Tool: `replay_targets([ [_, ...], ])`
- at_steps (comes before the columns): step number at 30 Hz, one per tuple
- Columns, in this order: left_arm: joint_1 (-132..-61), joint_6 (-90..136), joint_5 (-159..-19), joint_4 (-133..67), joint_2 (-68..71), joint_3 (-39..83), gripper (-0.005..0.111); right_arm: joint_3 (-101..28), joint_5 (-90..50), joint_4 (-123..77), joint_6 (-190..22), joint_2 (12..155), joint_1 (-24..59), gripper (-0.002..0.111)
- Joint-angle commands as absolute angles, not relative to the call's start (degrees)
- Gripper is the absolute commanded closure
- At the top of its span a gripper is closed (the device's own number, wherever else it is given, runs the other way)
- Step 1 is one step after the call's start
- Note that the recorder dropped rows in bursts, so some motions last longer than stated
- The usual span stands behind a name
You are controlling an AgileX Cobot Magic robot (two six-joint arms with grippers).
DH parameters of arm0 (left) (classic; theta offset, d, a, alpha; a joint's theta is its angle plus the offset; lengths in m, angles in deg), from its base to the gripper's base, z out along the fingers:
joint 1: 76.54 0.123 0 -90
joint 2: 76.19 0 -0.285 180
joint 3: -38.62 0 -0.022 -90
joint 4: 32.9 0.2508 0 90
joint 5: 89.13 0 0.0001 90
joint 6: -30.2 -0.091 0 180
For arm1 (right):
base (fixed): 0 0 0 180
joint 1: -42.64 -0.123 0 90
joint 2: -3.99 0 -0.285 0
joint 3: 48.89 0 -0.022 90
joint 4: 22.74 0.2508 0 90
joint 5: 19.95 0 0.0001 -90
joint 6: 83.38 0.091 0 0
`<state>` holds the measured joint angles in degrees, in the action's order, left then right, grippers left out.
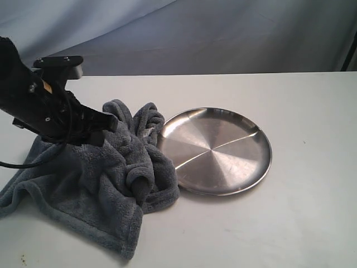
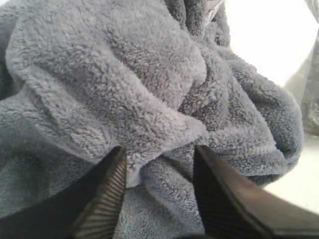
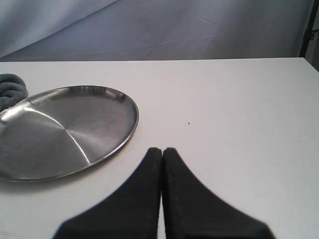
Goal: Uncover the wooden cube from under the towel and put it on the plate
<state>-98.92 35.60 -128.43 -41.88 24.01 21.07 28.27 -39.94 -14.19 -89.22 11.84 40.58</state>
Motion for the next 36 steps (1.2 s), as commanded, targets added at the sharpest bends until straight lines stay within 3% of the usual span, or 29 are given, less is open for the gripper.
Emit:
replay_targets([
  [1,-102.49,31.08,-130.39,-48.43,24.23,24.17,0.062,28.33,-40.03,-14.16,-89.04,11.77,40.33,0.108],
  [7,-108.81,26.81,-136.15,-48.54,24.58,33.9,0.107,28.33,-40.03,-14.16,-89.04,11.77,40.33,0.108],
  [13,-107.11,38.04,-148.57,-41.31,32.64,51.11,0.107,28.33,-40.03,-14.16,-89.04,11.77,40.33,0.108],
  [20,-98.66,45.1,-159.09,-21.74,40.63,64.41,0.107,28.33,-40.03,-14.16,-89.04,11.77,40.33,0.108],
  [25,-91.36,43.37,-159.09,-22.22,37.13,58.71,0.107,28.33,-40.03,-14.16,-89.04,11.77,40.33,0.108],
  [30,-85.19,42.96,-159.09,-24.73,32.63,44.24,0.107,28.33,-40.03,-14.16,-89.04,11.77,40.33,0.108],
  [33,-84.63,43.59,-154.77,-24.87,28.56,31.9,0.107,28.33,-40.03,-14.16,-89.04,11.77,40.33,0.108],
  [36,-88.47,45.01,-143.95,-25.36,23.54,19.38,0.107,28.33,-40.03,-14.16,-89.04,11.77,40.33,0.108],
])
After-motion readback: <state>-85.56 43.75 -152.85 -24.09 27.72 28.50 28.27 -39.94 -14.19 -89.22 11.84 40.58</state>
